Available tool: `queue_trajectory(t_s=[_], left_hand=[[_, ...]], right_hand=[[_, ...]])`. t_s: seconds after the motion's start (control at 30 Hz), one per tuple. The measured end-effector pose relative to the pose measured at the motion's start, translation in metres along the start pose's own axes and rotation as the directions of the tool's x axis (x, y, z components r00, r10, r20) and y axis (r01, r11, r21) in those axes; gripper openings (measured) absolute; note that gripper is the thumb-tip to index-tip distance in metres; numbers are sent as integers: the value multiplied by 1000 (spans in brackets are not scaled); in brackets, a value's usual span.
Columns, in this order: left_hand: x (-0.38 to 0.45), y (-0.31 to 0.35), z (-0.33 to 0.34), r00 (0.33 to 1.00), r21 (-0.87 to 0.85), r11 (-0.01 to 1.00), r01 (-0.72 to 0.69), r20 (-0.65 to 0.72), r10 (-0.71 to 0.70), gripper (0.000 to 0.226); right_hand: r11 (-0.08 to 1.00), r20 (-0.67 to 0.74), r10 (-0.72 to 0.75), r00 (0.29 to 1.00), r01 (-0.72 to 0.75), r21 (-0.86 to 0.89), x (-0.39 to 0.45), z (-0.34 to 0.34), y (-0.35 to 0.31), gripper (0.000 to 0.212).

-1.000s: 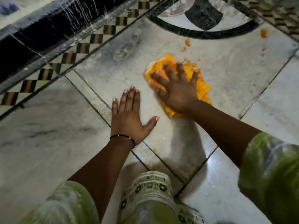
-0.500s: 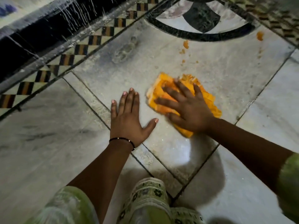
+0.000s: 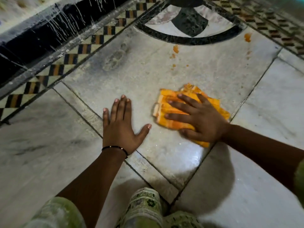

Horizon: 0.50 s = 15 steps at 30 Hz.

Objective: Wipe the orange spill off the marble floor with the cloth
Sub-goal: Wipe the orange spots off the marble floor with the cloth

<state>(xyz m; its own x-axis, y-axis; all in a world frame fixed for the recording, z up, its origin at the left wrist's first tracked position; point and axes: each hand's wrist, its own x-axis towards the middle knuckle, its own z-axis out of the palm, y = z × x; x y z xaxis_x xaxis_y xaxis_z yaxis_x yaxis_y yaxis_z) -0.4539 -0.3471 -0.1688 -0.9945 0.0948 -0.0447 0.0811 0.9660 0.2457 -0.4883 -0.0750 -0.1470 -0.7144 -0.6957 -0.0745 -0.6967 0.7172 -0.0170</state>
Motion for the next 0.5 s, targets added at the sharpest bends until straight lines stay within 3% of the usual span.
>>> queue_trajectory(t_s=[0.07, 0.1, 0.17, 0.23, 0.3, 0.4, 0.43, 0.5], left_hand=[[0, 0, 0, 1000, 6, 1000, -1, 3, 1, 96], [0, 0, 0, 1000, 10, 1000, -2, 2, 2, 97], [1, 1, 0, 1000, 16, 1000, -4, 5, 4, 97], [1, -2, 0, 1000, 25, 1000, 5, 0, -5, 97], [0, -2, 0, 1000, 45, 999, 8, 7, -9, 97], [0, 3, -1, 1000, 68, 998, 11, 13, -12, 96], [0, 3, -1, 1000, 72, 997, 13, 11, -13, 96], [0, 3, 0, 1000, 72, 997, 12, -1, -12, 96]], right_hand=[[999, 1, 31, 1000, -31, -34, -16, 2, 34, 61], [988, -19, 154, 988, -154, -19, -10, 1, 41, 62], [899, -36, 436, 899, -434, 52, 15, 2, 31, 65], [826, -19, 560, 828, -557, 89, 34, 3, 4, 68], [878, -14, 475, 880, -473, 77, 18, 5, -18, 69], [975, -41, 224, 974, -224, 16, -52, 7, -14, 64], [974, -60, 228, 972, -227, 10, -71, 6, -7, 63], [888, -90, 461, 883, -457, 57, -83, 6, 8, 67]])
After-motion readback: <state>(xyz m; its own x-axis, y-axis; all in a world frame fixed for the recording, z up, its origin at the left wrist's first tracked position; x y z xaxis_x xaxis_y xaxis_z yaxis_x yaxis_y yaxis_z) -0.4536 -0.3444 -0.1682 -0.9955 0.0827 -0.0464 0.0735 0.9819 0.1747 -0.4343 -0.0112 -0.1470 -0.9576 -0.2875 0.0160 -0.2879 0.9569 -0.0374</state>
